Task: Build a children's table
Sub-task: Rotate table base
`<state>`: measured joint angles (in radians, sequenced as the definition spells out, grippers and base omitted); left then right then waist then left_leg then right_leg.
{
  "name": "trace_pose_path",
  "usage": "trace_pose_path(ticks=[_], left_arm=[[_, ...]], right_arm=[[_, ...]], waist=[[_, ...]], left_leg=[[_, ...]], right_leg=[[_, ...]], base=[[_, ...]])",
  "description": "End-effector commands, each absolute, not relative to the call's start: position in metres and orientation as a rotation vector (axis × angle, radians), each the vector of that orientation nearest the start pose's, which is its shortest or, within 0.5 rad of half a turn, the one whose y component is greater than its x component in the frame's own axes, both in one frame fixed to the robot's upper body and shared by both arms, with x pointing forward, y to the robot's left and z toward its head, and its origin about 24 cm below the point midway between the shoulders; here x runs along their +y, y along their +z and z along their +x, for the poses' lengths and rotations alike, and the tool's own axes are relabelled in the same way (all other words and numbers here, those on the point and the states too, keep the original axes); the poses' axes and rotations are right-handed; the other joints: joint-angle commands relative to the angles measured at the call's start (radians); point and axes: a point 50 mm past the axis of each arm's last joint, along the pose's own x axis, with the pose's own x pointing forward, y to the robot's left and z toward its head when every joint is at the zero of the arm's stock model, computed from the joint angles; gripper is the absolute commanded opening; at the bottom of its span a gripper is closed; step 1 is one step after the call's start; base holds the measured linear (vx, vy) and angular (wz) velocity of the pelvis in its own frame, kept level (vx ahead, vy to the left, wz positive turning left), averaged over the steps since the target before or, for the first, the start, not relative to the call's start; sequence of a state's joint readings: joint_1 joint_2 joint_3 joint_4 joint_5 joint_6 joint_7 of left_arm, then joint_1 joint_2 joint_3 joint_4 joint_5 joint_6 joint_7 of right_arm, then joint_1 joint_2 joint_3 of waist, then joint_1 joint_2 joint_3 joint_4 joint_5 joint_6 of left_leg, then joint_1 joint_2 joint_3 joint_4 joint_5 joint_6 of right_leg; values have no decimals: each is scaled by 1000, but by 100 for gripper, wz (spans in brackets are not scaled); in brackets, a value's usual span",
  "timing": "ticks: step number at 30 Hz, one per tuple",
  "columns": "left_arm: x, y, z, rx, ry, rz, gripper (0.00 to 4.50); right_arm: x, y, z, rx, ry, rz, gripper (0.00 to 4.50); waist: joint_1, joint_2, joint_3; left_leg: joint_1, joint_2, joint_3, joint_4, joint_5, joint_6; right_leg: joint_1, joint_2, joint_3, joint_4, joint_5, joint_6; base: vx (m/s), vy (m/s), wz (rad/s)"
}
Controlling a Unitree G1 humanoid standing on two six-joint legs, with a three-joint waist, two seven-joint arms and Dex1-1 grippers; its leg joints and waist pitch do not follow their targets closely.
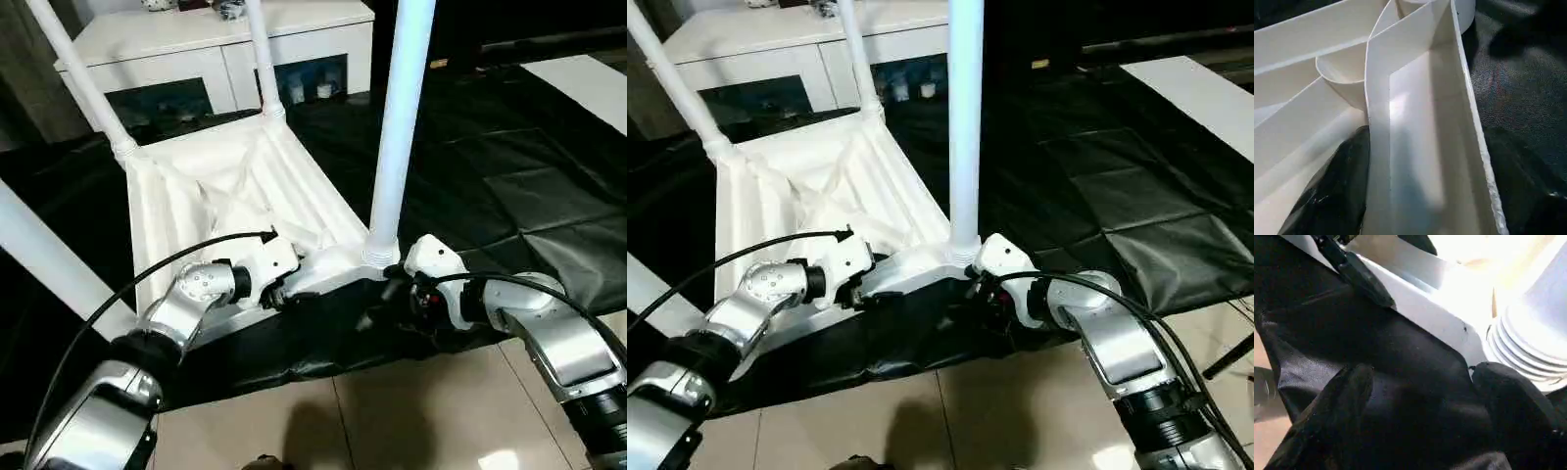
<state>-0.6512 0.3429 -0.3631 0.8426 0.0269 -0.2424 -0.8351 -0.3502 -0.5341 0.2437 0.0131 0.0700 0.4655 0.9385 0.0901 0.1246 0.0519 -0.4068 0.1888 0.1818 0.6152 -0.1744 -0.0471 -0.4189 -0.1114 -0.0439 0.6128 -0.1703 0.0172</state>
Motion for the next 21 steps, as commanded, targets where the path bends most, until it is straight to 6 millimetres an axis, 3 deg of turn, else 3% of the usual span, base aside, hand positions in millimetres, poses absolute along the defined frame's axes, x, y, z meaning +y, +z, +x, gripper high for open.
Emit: trace_pose_path(ticks=[1, 8, 9, 10, 11, 13, 14, 15, 18, 19, 20, 21], left_arm=[[121, 82, 349, -1, -1049, 586, 315], [117, 88, 353, -81, -1022, 562, 315], [119, 86, 353, -72, -1019, 562, 315], [120, 84, 353, -59, -1014, 571, 315], [122, 82, 353, -47, -1005, 586, 315], [127, 78, 353, -9, -1005, 576, 315], [131, 76, 352, 25, -1010, 558, 315], [133, 75, 352, 34, -1010, 551, 369], [138, 77, 352, 36, -992, 499, 390], [138, 79, 349, 24, -1007, 434, 406], [139, 81, 345, 17, -1027, 395, 422], [139, 82, 342, 12, -1046, 377, 429]], right_arm=[[-160, 82, 286, 414, 1030, -427, 371], [-159, 81, 281, 420, 1032, -443, 371], [-157, 80, 281, 418, 1031, -441, 371], [-156, 80, 282, 417, 1032, -440, 371], [-154, 80, 282, 412, 1035, -439, 371], [-151, 79, 283, 404, 1038, -434, 371], [-148, 79, 283, 395, 1041, -430, 371], [-147, 79, 283, 391, 1042, -429, 371], [-143, 79, 284, 370, 1045, -401, 371], [-144, 81, 285, 358, 1030, -372, 371], [-145, 82, 287, 351, 1021, -350, 371], [-147, 83, 287, 348, 1017, -341, 371]], waist=[[-4, -31, -90], [-1, -33, -91], [1, -20, -91], [-2, -26, -91], [1, -5, -91], [-3, -15, -90], [-2, -13, -92], [-2, -14, -92], [0, -12, -92], [0, -26, -91], [9, -23, -89], [6, -26, -86]], left_leg=[[23, 20, -5, -57, -117, 96], [25, 21, -4, -56, -136, 90], [24, 21, -7, -56, -132, 90], [22, 21, -7, -56, -133, 92], [24, 21, -9, -57, -144, 88], [22, 19, -8, -58, -158, 83], [20, 19, -10, -59, -161, 79], [21, 20, -10, -59, -165, 76], [22, 22, -11, -61, -172, 69], [22, 23, -10, -63, -174, 69], [24, 28, -9, -65, -184, 70], [24, 27, -8, -66, -196, 69]], right_leg=[[55, -21, 17, -56, -95, -237], [55, -21, 18, -57, -106, -241], [55, -22, 17, -55, -101, -244], [56, -21, 16, -56, -90, -245], [55, -22, 15, -54, -93, -247], [56, -20, 15, -58, -88, -245], [59, -22, 13, -54, -81, -248], [59, -22, 13, -55, -76, -250], [59, -23, 12, -52, -63, -262], [59, -24, 12, -53, -66, -265], [55, -30, 13, -49, -106, -279], [52, -25, 13, -52, -126, -275]], base=[[0, 0, 0], [0, 0, 0], [0, 0, 0], [0, 0, 0], [0, 0, 0], [0, 0, 0], [0, 0, 0], [0, 0, 0], [0, 0, 0], [0, 0, 0], [0, 0, 0], [0, 0, 0]])
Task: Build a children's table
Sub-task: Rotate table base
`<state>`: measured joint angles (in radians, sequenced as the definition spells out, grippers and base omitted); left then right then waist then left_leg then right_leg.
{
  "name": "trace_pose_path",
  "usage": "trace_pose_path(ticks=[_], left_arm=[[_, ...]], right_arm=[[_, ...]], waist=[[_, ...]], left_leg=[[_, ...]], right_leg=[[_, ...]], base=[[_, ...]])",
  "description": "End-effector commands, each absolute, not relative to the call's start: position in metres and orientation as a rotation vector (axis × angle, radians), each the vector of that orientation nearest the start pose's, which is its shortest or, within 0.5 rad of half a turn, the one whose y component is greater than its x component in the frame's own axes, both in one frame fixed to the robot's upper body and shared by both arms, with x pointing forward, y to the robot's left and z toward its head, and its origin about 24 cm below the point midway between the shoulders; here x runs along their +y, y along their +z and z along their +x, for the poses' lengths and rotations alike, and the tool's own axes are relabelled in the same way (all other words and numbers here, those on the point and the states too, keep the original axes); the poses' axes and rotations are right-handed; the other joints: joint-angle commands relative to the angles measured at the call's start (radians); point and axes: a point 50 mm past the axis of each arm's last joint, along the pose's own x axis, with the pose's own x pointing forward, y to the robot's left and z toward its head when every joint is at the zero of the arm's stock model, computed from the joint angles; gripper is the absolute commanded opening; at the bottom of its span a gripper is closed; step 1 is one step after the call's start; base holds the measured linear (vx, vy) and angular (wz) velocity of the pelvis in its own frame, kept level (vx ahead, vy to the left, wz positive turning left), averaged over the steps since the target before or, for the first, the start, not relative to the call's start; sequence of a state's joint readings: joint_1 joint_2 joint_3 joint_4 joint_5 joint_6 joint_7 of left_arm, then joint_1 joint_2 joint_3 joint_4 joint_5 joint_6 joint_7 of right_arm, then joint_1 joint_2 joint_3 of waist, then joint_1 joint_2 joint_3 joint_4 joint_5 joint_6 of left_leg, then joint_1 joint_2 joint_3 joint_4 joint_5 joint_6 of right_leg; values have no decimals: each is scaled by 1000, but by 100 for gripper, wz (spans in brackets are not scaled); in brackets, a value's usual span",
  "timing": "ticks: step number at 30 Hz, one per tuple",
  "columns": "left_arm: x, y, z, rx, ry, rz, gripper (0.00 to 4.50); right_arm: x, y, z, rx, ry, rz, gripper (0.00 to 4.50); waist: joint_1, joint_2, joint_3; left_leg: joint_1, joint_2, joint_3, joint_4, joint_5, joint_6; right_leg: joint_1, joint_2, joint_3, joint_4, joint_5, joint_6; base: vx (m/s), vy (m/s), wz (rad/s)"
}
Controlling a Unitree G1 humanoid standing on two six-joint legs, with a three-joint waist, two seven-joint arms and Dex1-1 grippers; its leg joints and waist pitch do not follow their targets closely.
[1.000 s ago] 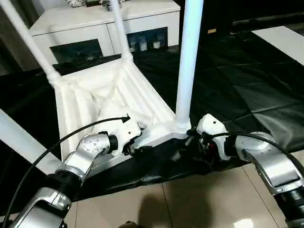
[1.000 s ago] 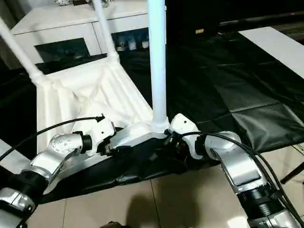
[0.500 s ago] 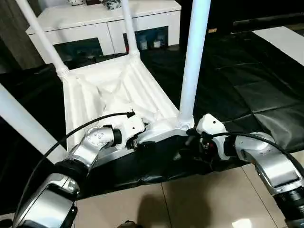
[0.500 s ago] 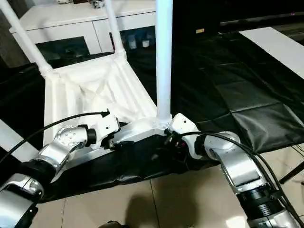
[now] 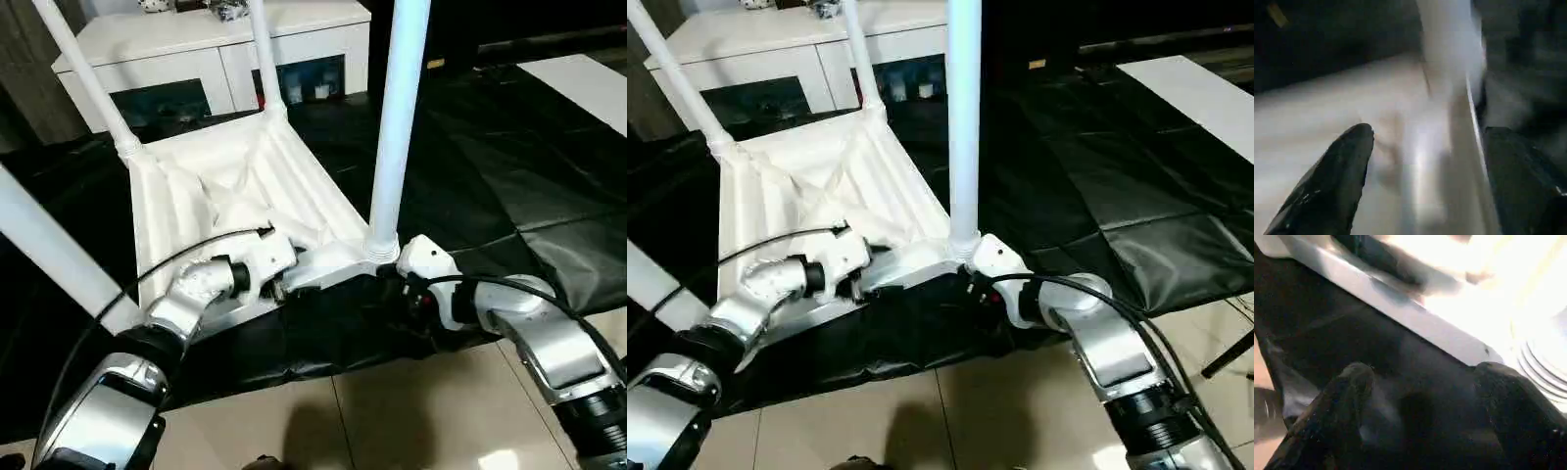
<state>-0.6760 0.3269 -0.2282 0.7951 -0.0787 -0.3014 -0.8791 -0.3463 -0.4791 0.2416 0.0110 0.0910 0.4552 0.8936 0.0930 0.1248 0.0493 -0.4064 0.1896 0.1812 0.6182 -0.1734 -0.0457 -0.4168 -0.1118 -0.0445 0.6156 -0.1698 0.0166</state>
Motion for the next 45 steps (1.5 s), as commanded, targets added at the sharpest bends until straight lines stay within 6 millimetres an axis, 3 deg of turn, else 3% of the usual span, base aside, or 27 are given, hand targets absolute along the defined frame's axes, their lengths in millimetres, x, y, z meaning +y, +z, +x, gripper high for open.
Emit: trace_pose_path(ticks=[1, 4, 9, 13, 14, 15, 16, 18, 23, 25, 26, 27, 28, 29, 30, 31, 32, 36, 37, 40, 41, 42, 45], left_arm=[[140, 84, 337, 2, -1059, 343, 439], [142, 86, 334, 1, -1059, 307, 445], [142, 85, 329, 92, -1038, 292, 445], [133, 74, 316, 217, -1018, 218, 445], [130, 69, 316, 237, -993, 231, 445], [128, 64, 316, 254, -970, 246, 445], [125, 60, 316, 264, -963, 270, 418], [122, 57, 317, 275, -954, 277, 410], [104, 52, 320, 334, -942, 286, 365], [105, 51, 324, 360, -905, 291, 357], [105, 50, 326, 376, -888, 286, 341], [105, 50, 326, 376, -888, 286, 327], [105, 48, 328, 404, -878, 257, 321], [104, 48, 329, 411, -873, 245, 322], [104, 48, 330, 413, -870, 243, 320], [103, 47, 332, 416, -871, 234, 293], [103, 47, 332, 416, -870, 233, 293], [99, 47, 336, 438, -895, 237, 264], [98, 47, 337, 447, -907, 245, 247], [97, 47, 340, 456, -916, 248, 235], [97, 47, 340, 456, -916, 248, 231], [96, 48, 341, 459, -920, 246, 217], [93, 48, 346, 469, -935, 244, 192]], right_arm=[[-150, 84, 287, 346, 1017, -328, 371], [-153, 85, 287, 348, 1022, -324, 371], [-166, 87, 282, 368, 1028, -350, 371], [-189, 89, 287, 390, 920, -397, 371], [-194, 90, 289, 393, 894, -407, 371], [-199, 91, 291, 396, 871, -416, 371], [-202, 92, 291, 398, 864, -419, 371], [-204, 93, 292, 400, 862, -426, 371], [-211, 94, 298, 398, 826, -444, 371], [-207, 94, 298, 389, 845, -413, 371], [-205, 94, 297, 387, 859, -401, 371], [-205, 94, 297, 387, 859, -401, 371], [-207, 92, 297, 391, 861, -398, 371], [-208, 91, 297, 393, 856, -400, 371], [-208, 91, 298, 394, 854, -400, 371], [-209, 91, 298, 394, 852, -400, 371], [-209, 91, 298, 394, 852, -400, 371], [-208, 92, 300, 388, 857, -399, 371], [-208, 92, 300, 387, 858, -398, 371], [-208, 93, 300, 384, 860, -399, 371], [-208, 93, 300, 384, 860, -399, 371], [-208, 93, 300, 383, 860, -400, 371], [-209, 94, 300, 381, 861, -403, 371]], waist=[[2, -26, -82], [-4, -28, -76], [-7, -27, -77], [-8, -30, -75], [-10, -27, -76], [-13, -32, -75], [-10, -31, -77], [-11, -35, -77], [-12, -35, -78], [-14, -32, -79], [-13, -22, -79], [-15, -29, -81], [-16, -27, -81], [-15, -19, -82], [-16, -22, -81], [-15, -17, -81], [-16, -21, -82], [-16, -19, -82], [-16, -11, -82], [-17, -18, -82], [-18, -17, -83], [-18, -8, -83], [-23, -12, -83]], left_leg=[[24, 28, -9, -72, -218, 60], [26, 23, -6, -76, -256, 45], [30, 27, -7, -79, -266, 25], [28, 22, -7, -78, -252, 32], [26, 22, -9, -78, -240, 33], [25, 22, -7, -77, -239, 36], [30, 19, -5, -73, -240, 38], [23, 18, -7, -73, -230, 45], [22, 17, -7, -71, -220, 57], [22, 15, -7, -69, -220, 62], [23, 15, -8, -69, -222, 62], [22, 14, -7, -67, -219, 64], [22, 14, -7, -68, -212, 68], [23, 14, -8, -67, -214, 68], [23, 14, -7, -67, -216, 69], [23, 14, -9, -69, -225, 67], [22, 14, -9, -68, -227, 68], [23, 14, -9, -70, -242, 66], [24, 14, -11, -71, -249, 62], [23, 13, -10, -71, -249, 64], [23, 13, -10, -71, -248, 66], [24, 13, -11, -71, -250, 66], [22, 11, -10, -71, -255, 67]], right_leg=[[54, -28, 15, -54, -153, -267], [50, -23, 18, -64, -233, -233], [49, -23, 21, -67, -255, -207], [47, -22, 21, -72, -271, -198], [50, -22, 20, -69, -258, -199], [49, -19, 20, -74, -258, -195], [46, -19, 21, -77, -265, -194], [51, -19, 20, -78, -264, -186], [50, -18, 17, -78, -249, -193], [51, -17, 16, -79, -247, -193], [51, -18, 16, -78, -246, -194], [52, -16, 14, -79, -234, -195], [52, -16, 14, -78, -220, -201], [53, -16, 13, -77, -216, -207], [52, -15, 12, -80, -217, -209], [53, -16, 12, -79, -218, -213], [55, -16, 11, -79, -215, -212], [54, -15, 11, -82, -227, -209], [54, -17, 10, -80, -230, -209], [56, -17, 11, -81, -219, -213], [55, -18, 11, -82, -219, -214], [55, -18, 10, -81, -221, -216], [57, -17, 9, -84, -216, -215]], base=[[0, 0, 0], [0, 0, 0], [0, 0, 0], [0, 0, 0], [0, 0, 0], [0, 0, 0], [0, 0, 0], [0, 0, 0], [0, 0, 0], [0, 0, 0], [0, 0, 0], [0, 0, 0], [0, 0, 0], [0, 0, 0], [0, 0, 0], [0, 0, 0], [0, 0, 0], [0, 0, 0], [0, 0, 0], [0, 0, 0], [0, 0, 0], [0, 0, 0], [0, 0, 0]])
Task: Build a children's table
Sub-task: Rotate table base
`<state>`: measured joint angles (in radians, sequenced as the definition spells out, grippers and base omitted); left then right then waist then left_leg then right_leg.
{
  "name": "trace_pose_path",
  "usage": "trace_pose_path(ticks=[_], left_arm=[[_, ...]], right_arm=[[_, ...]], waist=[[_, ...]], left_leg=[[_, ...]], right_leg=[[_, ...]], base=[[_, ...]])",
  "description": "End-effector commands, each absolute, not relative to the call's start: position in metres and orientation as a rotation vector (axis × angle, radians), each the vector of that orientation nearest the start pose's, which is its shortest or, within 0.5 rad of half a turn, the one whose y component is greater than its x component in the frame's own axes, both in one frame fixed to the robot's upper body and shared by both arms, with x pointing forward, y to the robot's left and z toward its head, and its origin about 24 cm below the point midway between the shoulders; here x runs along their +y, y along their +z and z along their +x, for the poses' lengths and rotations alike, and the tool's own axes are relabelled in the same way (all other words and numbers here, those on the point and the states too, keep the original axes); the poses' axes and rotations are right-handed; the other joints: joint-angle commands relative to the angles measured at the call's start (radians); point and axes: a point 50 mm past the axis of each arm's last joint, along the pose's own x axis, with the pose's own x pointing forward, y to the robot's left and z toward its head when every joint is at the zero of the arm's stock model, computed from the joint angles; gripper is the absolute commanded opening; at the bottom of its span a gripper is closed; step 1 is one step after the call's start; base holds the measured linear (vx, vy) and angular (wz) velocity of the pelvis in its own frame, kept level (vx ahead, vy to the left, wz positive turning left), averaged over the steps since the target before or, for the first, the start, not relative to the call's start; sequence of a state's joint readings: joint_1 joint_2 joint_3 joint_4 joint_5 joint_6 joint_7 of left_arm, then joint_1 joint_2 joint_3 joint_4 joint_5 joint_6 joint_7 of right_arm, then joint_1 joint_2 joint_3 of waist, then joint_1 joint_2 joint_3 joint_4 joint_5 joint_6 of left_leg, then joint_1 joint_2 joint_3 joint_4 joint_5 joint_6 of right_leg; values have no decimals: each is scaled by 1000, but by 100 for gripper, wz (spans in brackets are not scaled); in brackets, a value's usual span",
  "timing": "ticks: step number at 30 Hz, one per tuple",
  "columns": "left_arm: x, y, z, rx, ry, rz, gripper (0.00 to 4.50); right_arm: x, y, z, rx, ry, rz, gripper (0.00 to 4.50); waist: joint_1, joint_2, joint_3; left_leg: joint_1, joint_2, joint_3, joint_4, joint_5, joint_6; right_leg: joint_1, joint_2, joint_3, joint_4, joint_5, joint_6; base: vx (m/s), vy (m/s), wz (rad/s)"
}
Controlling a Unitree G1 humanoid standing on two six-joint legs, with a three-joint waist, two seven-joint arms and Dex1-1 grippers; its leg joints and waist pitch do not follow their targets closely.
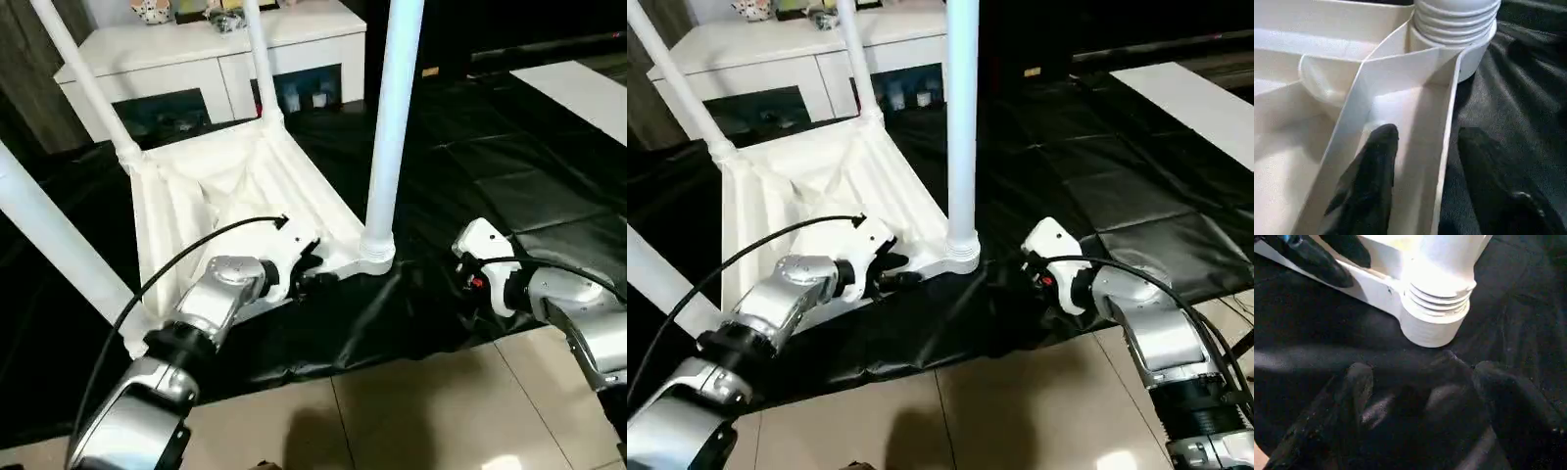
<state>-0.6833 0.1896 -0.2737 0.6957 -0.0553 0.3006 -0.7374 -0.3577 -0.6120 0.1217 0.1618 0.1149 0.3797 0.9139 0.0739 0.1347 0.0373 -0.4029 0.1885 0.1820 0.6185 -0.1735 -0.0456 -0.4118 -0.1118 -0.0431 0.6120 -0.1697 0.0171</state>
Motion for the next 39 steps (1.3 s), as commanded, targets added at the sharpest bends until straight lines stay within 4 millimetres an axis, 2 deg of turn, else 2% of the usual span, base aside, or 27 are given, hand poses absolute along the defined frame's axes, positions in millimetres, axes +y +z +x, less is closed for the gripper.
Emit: trace_pose_path(ticks=[1, 2, 4, 6, 7, 9, 13, 16, 18, 19, 21, 22, 23, 25, 26, 27, 28, 29, 32, 34, 39], left_arm=[[93, 48, 346, 469, -936, 244, 193], [93, 46, 346, 487, -954, 257, 185], [93, 44, 346, 503, -968, 265, 154], [94, 43, 346, 513, -971, 273, 150], [94, 42, 346, 515, -968, 277, 139], [96, 40, 346, 526, -967, 285, 107], [102, 36, 347, 553, -965, 301, 74], [108, 39, 348, 536, -952, 277, 42], [113, 41, 346, 515, -968, 257, 28], [114, 42, 345, 507, -977, 250, 11], [125, 43, 336, 484, -1026, 222, 7], [138, 41, 320, 472, -1098, 221, 3], [139, 41, 318, 473, -1103, 223, 3], [144, 40, 310, 474, -1133, 233, 3], [146, 39, 304, 470, -1156, 232, 3], [151, 39, 298, 467, -1164, 242, 3], [152, 39, 296, 464, -1163, 248, 3], [154, 39, 293, 460, -1163, 257, 3], [158, 43, 290, 421, -1132, 303, 3], [156, 46, 291, 403, -1130, 307, 3], [147, 54, 293, 374, -1169, 292, 0]], right_arm=[[-209, 94, 300, 381, 861, -403, 371], [-210, 94, 300, 380, 861, -405, 371], [-211, 95, 300, 379, 859, -407, 371], [-211, 95, 301, 377, 857, -409, 371], [-212, 96, 301, 376, 855, -411, 371], [-211, 96, 301, 375, 856, -411, 371], [-210, 97, 303, 370, 859, -413, 371], [-209, 99, 304, 361, 860, -409, 371], [-208, 99, 304, 356, 863, -405, 371], [-208, 99, 304, 355, 865, -404, 371], [-207, 99, 303, 351, 870, -389, 371], [-205, 97, 301, 351, 874, -373, 371], [-205, 96, 301, 351, 875, -371, 371], [-204, 95, 300, 351, 878, -363, 371], [-203, 95, 299, 348, 882, -360, 371], [-200, 94, 298, 339, 894, -349, 371], [-199, 94, 298, 334, 898, -345, 371], [-197, 94, 297, 327, 904, -340, 371], [-177, 94, 294, 279, 992, -264, 371], [-170, 93, 292, 273, 1035, -231, 371], [-153, 95, 295, 219, 1083, -125, 415]], waist=[[-4, -22, -70], [-6, -16, -71], [-12, -19, -71], [-15, -17, -71], [-18, -22, -71], [-19, -19, -69], [-23, -23, -66], [-27, -27, -65], [-28, -24, -65], [-29, -30, -65], [-36, -28, -66], [-40, -31, -70], [-42, -31, -74], [-43, -31, -71], [-40, -36, -72], [-35, -37, -70], [-32, -31, -68], [-31, -37, -68], [-32, -44, -63], [-31, -43, -61], [-32, -38, -65]], left_leg=[[19, 13, -11, -72, -259, 67], [19, 13, -12, -72, -259, 66], [17, 13, -13, -73, -263, 67], [17, 13, -14, -73, -262, 71], [15, 13, -14, -73, -263, 73], [17, 13, -13, -75, -274, 74], [18, 14, -14, -78, -302, 64], [18, 15, -14, -79, -307, 64], [17, 16, -15, -80, -303, 64], [17, 16, -14, -80, -299, 67], [8, 17, -17, -82, -273, 76], [6, 20, -18, -81, -248, 86], [6, 23, -18, -79, -216, 100], [14, 21, -10, -76, -213, 115], [14, 23, -9, -76, -206, 118], [16, 24, -7, -77, -203, 118], [16, 27, -9, -80, -205, 112], [16, 27, -8, -80, -207, 110], [18, 28, -7, -87, -244, 95], [20, 27, -9, -90, -262, 75], [21, 25, -6, -88, -245, 65]], right_leg=[[52, -18, 7, -81, -220, -217], [53, -18, 7, -81, -220, -216], [55, -17, 6, -81, -207, -220], [56, -19, 5, -80, -202, -226], [58, -19, 5, -81, -203, -228], [56, -19, 5, -83, -226, -226], [54, -20, 5, -88, -288, -211], [52, -20, 5, -89, -298, -209], [52, -21, 6, -88, -295, -211], [52, -21, 6, -89, -290, -212], [57, -24, 6, -82, -249, -223], [60, -25, 5, -74, -209, -234], [61, -28, 6, -69, -165, -243], [50, -23, 6, -74, -173, -250], [52, -24, 6, -73, -176, -251], [48, -22, 7, -75, -195, -248], [48, -24, 8, -72, -202, -245], [47, -23, 8, -73, -207, -242], [43, -22, 11, -77, -274, -215], [40, -21, 13, -77, -296, -203], [39, -21, 17, -73, -229, -216]], base=[[0, 0, 0], [0, 0, 0], [0, 0, 0], [0, 0, 0], [0, 0, 0], [0, 0, 0], [0, 0, 0], [0, 0, 0], [0, 0, 0], [0, 0, 0], [0, 0, 0], [0, 0, 0], [0, 0, 0], [0, 0, 0], [0, 0, 0], [0, 0, 0], [0, 0, 0], [0, 0, 0], [0, 0, 0], [0, 0, 0], [0, 0, 0]])
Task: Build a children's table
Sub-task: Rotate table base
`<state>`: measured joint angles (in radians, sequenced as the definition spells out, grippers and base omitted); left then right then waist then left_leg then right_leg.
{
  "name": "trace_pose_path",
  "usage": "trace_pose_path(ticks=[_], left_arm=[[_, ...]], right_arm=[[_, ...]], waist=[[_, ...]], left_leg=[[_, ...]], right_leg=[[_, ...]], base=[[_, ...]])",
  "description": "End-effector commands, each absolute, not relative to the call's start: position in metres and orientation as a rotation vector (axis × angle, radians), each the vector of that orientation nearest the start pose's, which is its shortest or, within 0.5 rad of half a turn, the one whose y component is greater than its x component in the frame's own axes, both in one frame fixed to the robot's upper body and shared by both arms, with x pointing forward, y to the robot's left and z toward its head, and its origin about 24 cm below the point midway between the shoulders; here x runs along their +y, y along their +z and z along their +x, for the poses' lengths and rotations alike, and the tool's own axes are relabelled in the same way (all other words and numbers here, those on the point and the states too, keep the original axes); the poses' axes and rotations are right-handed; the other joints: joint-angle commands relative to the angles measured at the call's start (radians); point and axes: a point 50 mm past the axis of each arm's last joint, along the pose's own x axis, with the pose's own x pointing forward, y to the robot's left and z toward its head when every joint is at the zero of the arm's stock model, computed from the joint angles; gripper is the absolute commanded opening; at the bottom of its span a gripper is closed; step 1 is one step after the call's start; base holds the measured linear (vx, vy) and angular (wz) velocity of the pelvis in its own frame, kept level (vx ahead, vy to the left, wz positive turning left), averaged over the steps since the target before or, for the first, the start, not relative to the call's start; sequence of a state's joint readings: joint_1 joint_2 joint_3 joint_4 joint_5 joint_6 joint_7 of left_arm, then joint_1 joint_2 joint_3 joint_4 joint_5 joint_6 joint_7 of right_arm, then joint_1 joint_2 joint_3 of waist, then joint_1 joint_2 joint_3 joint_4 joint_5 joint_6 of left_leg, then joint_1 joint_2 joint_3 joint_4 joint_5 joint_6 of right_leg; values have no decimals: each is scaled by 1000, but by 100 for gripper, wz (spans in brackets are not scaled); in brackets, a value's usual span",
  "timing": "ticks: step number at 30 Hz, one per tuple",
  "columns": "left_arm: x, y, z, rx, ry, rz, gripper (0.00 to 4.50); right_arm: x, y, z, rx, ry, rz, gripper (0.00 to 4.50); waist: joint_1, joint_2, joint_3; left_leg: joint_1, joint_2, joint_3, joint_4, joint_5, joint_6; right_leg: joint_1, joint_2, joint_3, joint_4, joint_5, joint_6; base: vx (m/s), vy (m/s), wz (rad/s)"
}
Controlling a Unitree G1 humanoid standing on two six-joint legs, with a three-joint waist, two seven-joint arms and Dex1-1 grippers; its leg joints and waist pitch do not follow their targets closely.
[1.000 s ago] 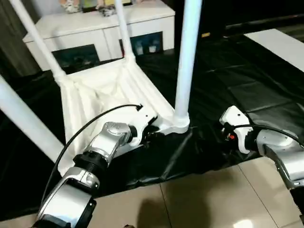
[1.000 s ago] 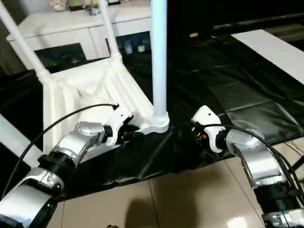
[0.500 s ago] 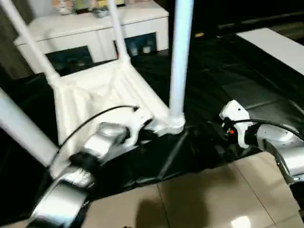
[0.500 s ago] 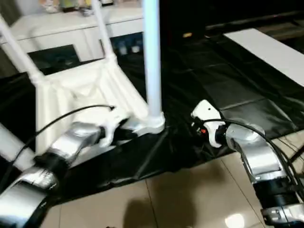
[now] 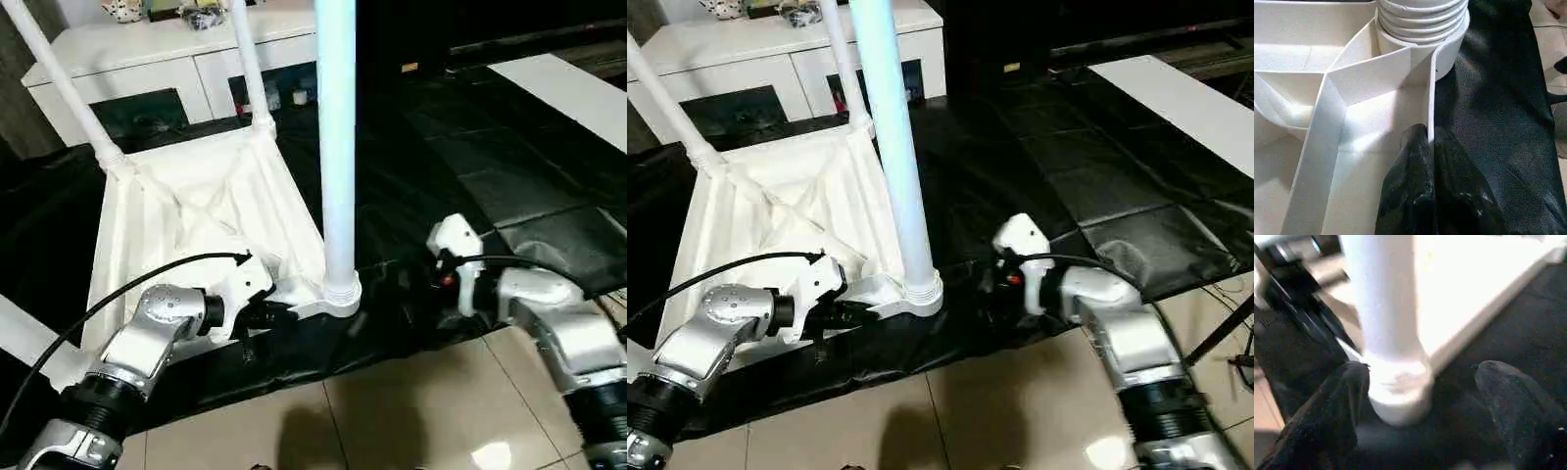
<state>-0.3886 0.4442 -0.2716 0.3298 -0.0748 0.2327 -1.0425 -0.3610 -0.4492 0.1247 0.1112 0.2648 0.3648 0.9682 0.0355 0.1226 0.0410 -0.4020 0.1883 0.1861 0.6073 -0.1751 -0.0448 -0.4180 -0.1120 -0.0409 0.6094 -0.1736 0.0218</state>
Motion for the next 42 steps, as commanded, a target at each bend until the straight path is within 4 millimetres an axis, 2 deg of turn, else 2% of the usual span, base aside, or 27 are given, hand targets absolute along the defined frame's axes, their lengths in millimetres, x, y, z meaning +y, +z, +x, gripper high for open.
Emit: trace_pose_path(ticks=[1, 3, 4, 7, 8, 9, 11, 12, 13, 14, 16, 17, 20, 23, 25, 31, 32, 33, 36, 37, 39, 40, 41, 42], left_arm=[[146, 55, 293, 373, -1170, 291, 0], [145, 55, 292, 375, -1173, 290, 0], [145, 54, 292, 377, -1176, 291, 0], [144, 54, 292, 379, -1178, 291, 0], [142, 54, 293, 372, -1179, 280, 0], [142, 54, 293, 370, -1178, 279, 0], [141, 55, 297, 333, -1129, 270, 0], [141, 56, 298, 329, -1109, 250, 28], [141, 57, 299, 329, -1102, 239, 28], [142, 57, 299, 331, -1099, 234, 57], [143, 57, 299, 332, -1087, 236, 64], [144, 57, 300, 325, -1077, 238, 84], [150, 55, 299, 331, -1049, 247, 95], [155, 51, 296, 360, -1051, 267, 95], [158, 46, 293, 397, -1060, 318, 95], [154, 42, 294, 420, -1066, 321, 95], [152, 41, 294, 424, -1066, 313, 124], [151, 41, 295, 426, -1065, 303, 129], [146, 42, 297, 425, -1077, 284, 135], [142, 44, 299, 411, -1079, 273, 149], [139, 47, 300, 401, -1090, 255, 164], [139, 48, 300, 400, -1093, 245, 171], [139, 48, 300, 399, -1095, 240, 180], [138, 49, 300, 398, -1102, 237, 193]], right_arm=[[-150, 95, 295, 216, 1094, -128, 422], [-148, 94, 295, 219, 1097, -142, 422], [-147, 91, 297, 228, 1085, -178, 444], [-145, 87, 301, 237, 1073, -204, 444], [-141, 82, 304, 250, 1080, -238, 444], [-140, 81, 304, 250, 1082, -241, 444], [-135, 78, 306, 255, 1096, -253, 444], [-134, 78, 307, 254, 1099, -253, 449], [-132, 78, 307, 254, 1103, -250, 449], [-132, 78, 307, 253, 1106, -251, 450], [-131, 79, 308, 250, 1108, -255, 450], [-131, 78, 309, 248, 1108, -256, 450], [-131, 78, 310, 243, 1105, -262, 450], [-132, 78, 312, 239, 1102, -266, 450], [-133, 78, 313, 238, 1097, -271, 450], [-134, 79, 315, 234, 1092, -275, 450], [-134, 79, 315, 234, 1092, -275, 450], [-134, 79, 315, 233, 1092, -276, 450], [-134, 79, 316, 231, 1090, -275, 450], [-134, 78, 316, 231, 1088, -275, 450], [-134, 78, 316, 230, 1087, -274, 450], [-134, 78, 316, 230, 1087, -274, 450], [-134, 78, 316, 230, 1087, -274, 450], [-134, 78, 316, 229, 1086, -274, 450]], waist=[[7, -27, -69], [11, -27, -71], [12, -26, -71], [11, -27, -70], [12, -31, -70], [12, -29, -71], [12, -32, -69], [13, -34, -70], [15, -34, -70], [17, -33, -71], [21, -30, -72], [21, -33, -71], [19, -36, -70], [19, -36, -68], [20, -34, -68], [24, -33, -71], [25, -33, -71], [25, -30, -72], [28, -33, -71], [27, -29, -71], [28, -30, -72], [27, -24, -72], [27, -26, -73], [29, -22, -73]], left_leg=[[21, 25, -10, -77, -237, 66], [21, 24, -10, -74, -216, 68], [20, 24, -9, -73, -206, 71], [19, 22, -8, -72, -210, 67], [18, 22, -8, -71, -208, 67], [18, 21, -8, -71, -208, 66], [18, 21, -7, -71, -215, 67], [18, 22, -8, -71, -214, 68], [18, 23, -8, -70, -206, 73], [19, 23, -8, -69, -200, 74], [19, 23, -8, -69, -185, 77], [20, 23, -8, -70, -196, 75], [21, 23, -8, -72, -233, 63], [23, 24, -10, -76, -265, 45], [24, 24, -11, -77, -264, 43], [22, 23, -9, -73, -237, 51], [23, 23, -9, -73, -236, 52], [23, 23, -9, -72, -233, 53], [25, 23, -8, -73, -242, 51], [24, 24, -9, -73, -244, 49], [24, 24, -9, -73, -243, 49], [25, 23, -9, -73, -247, 47], [25, 22, -9, -72, -241, 47], [23, 22, -10, -72, -237, 50]], right_leg=[[45, -19, 15, -69, -209, -226], [47, -20, 15, -66, -183, -232], [46, -20, 15, -64, -174, -235], [48, -21, 14, -66, -188, -235], [48, -22, 14, -66, -189, -238], [48, -21, 13, -65, -191, -239], [48, -22, 14, -67, -205, -237], [49, -22, 14, -67, -206, -235], [49, -21, 15, -66, -199, -233], [49, -21, 15, -65, -192, -235], [48, -19, 14, -62, -162, -244], [48, -18, 13, -63, -160, -243], [48, -19, 13, -65, -192, -239], [46, -18, 14, -69, -235, -220], [46, -18, 15, -68, -228, -218], [48, -19, 15, -62, -172, -235], [48, -19, 15, -63, -171, -237], [48, -18, 15, -61, -166, -239], [47, -18, 15, -63, -176, -239], [47, -18, 15, -64, -174, -240], [48, -18, 14, -63, -164, -244], [48, -17, 14, -64, -158, -245], [49, -17, 14, -62, -147, -247], [50, -18, 13, -61, -139, -249]], base=[[0, 0, 0], [0, 0, 0], [0, 0, 0], [0, 0, 0], [0, 0, 0], [0, 0, 0], [0, 0, 0], [0, 0, 0], [0, 0, 0], [0, 0, 0], [0, 0, 0], [0, 0, 0], [0, 0, 0], [0, 0, 0], [0, 0, 0], [0, 0, 0], [0, 0, 0], [0, 0, 0], [0, 0, 0], [0, 0, 0], [0, 0, 0], [0, 0, 0], [0, 0, 0], [0, 0, 0]])
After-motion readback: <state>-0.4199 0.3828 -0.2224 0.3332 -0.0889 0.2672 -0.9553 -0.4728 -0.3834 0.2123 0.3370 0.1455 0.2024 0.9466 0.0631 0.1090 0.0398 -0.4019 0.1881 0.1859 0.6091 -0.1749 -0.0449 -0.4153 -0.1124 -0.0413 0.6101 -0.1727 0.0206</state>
